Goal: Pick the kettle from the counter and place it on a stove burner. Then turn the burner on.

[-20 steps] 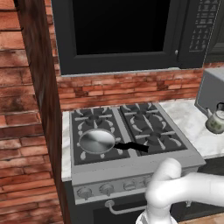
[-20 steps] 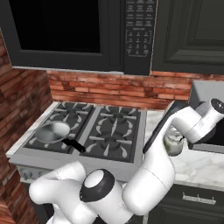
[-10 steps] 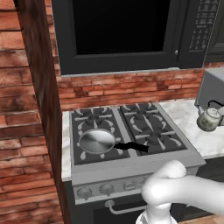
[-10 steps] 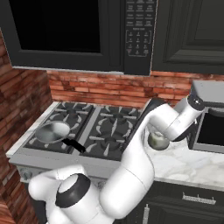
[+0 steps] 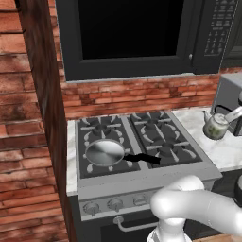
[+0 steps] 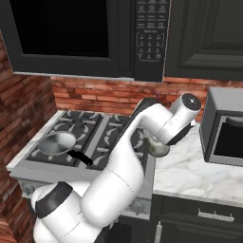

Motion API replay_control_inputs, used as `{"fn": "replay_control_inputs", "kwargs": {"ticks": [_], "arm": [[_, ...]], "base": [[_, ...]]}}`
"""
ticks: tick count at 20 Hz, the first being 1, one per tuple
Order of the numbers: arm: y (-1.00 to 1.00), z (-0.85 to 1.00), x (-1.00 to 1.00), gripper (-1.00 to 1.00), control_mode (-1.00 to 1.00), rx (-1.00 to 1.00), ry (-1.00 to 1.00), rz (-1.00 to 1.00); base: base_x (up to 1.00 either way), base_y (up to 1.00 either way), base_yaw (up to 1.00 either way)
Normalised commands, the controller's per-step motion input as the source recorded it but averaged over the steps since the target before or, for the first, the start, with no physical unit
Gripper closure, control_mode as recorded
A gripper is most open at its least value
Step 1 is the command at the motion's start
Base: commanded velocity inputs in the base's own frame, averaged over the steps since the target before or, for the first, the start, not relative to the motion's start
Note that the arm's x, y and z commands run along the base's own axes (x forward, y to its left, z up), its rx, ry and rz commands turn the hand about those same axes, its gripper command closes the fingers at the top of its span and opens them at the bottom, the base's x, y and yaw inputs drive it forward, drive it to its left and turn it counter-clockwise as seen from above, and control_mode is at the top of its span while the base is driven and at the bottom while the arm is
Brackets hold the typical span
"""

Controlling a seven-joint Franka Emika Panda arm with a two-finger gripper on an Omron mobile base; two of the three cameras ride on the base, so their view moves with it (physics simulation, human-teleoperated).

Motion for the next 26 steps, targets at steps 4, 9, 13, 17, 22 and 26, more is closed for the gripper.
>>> {"fn": "replay_control_inputs", "kwargs": {"ticks": [4, 9, 13, 17, 22, 26], "arm": [[0.42, 0.06, 0.0, 1.0, -1.0, 0.0, 0.0, 0.06], [0.4, 0.0, 0.0, 1.0, -1.0, 0.0, 0.01, 0.06], [0.41, 0.0, 0.0, 1.0, -1.0, 0.0, 0.03, 0.05], [0.38, 0.0, 0.0, 1.0, -1.0, -0.01, 0.06, 0.04], [0.39, 0.0, 0.0, 1.0, -1.0, -0.04, 0.08, 0.03], [0.37, 0.0, 0.0, 1.0, -1.0, -0.04, 0.11, 0.03]], "base": [[0.0, 0.0, 0.0], [0.0, 0.0, 0.0], [0.0, 0.0, 0.0], [0.0, 0.0, 0.0], [0.0, 0.0, 0.0], [0.0, 0.0, 0.0]]}}
